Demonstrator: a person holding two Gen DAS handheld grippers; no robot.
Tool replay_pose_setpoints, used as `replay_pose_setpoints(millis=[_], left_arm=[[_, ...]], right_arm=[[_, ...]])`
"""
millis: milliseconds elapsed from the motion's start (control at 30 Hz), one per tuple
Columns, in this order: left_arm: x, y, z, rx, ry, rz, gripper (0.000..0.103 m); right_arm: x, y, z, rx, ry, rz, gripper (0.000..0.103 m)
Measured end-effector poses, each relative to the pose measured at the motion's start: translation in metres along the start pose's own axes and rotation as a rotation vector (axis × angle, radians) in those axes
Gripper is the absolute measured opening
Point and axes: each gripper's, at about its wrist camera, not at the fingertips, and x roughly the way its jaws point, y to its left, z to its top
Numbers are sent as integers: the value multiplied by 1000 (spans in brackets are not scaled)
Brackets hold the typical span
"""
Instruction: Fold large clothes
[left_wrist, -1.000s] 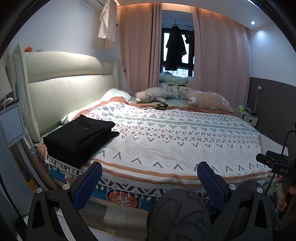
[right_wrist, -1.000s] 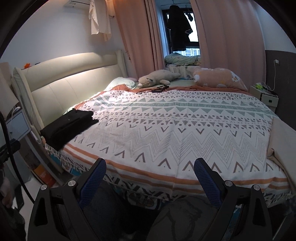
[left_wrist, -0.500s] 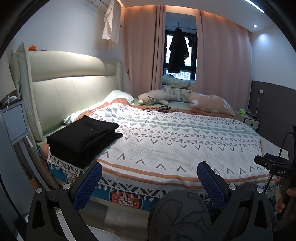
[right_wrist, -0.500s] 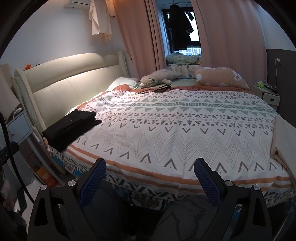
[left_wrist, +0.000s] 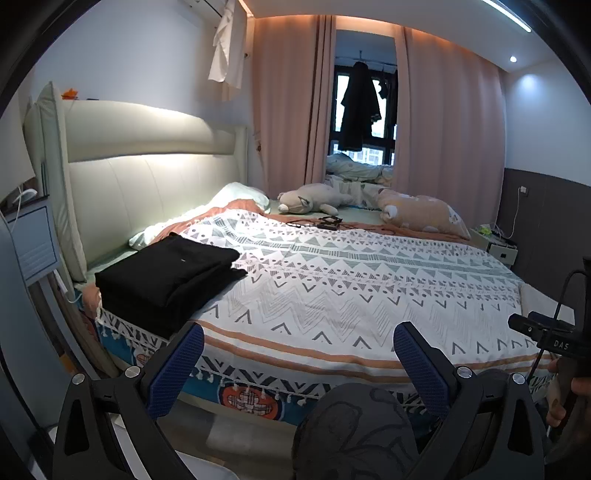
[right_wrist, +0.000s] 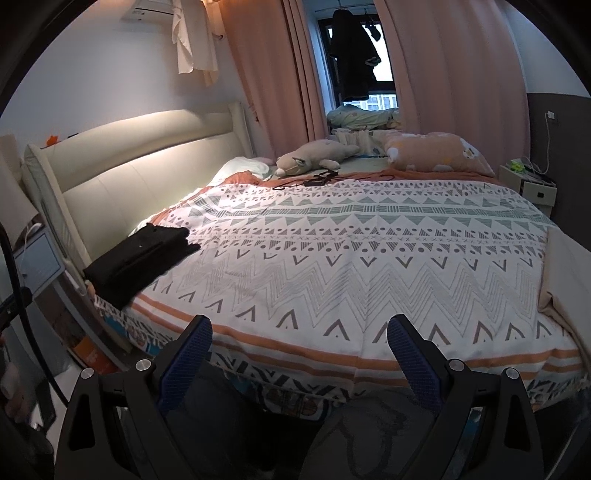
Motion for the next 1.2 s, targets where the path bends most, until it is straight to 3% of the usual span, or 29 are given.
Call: replay_pose_setpoints(millis=[1200], left_arm=[[3, 7, -1, -11, 7, 15, 102]], right_arm=[[3, -1, 1, 9, 5, -3, 96]])
